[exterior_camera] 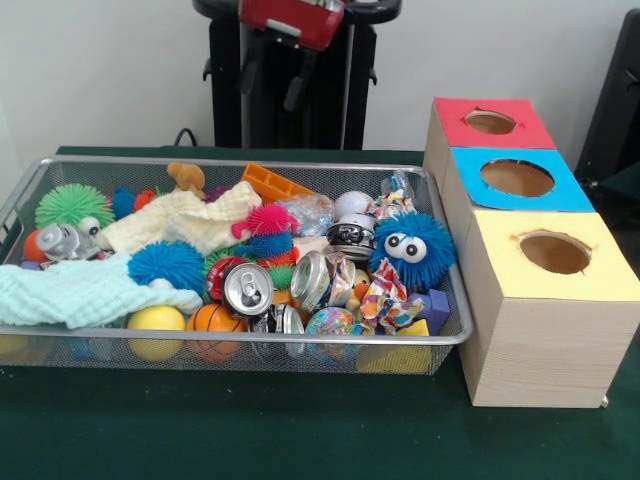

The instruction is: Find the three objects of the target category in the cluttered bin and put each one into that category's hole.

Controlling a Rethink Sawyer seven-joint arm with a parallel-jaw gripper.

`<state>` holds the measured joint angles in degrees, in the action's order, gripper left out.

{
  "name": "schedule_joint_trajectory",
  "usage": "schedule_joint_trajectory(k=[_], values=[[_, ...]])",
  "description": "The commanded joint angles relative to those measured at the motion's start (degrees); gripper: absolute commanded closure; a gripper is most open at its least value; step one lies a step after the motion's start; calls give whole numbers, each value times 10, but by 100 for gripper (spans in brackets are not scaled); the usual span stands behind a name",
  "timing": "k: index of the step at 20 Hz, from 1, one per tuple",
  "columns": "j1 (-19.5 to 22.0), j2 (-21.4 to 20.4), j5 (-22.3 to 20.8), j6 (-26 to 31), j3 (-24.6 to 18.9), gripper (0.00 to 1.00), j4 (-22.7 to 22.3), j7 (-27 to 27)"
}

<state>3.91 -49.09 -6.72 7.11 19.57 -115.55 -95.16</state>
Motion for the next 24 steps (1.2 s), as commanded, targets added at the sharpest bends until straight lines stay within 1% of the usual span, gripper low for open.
schedule_joint_trajectory(k=[1, 2, 4, 9, 15, 17, 20, 24], values=[[90, -19, -93, 14, -95, 0, -21, 31], [99, -20, -102, 9, -100, 0, -24, 29], [104, -19, -117, 4, -104, 0, -25, 20], [111, -27, -143, -1, -112, 0, -28, 3], [130, -19, -173, -13, -132, 0, -26, -5], [140, -7, -186, -29, -140, 0, -28, -12], [154, 34, -203, -72, -154, 0, -25, -30], [153, 71, -219, -113, -151, 0, -12, -46]])
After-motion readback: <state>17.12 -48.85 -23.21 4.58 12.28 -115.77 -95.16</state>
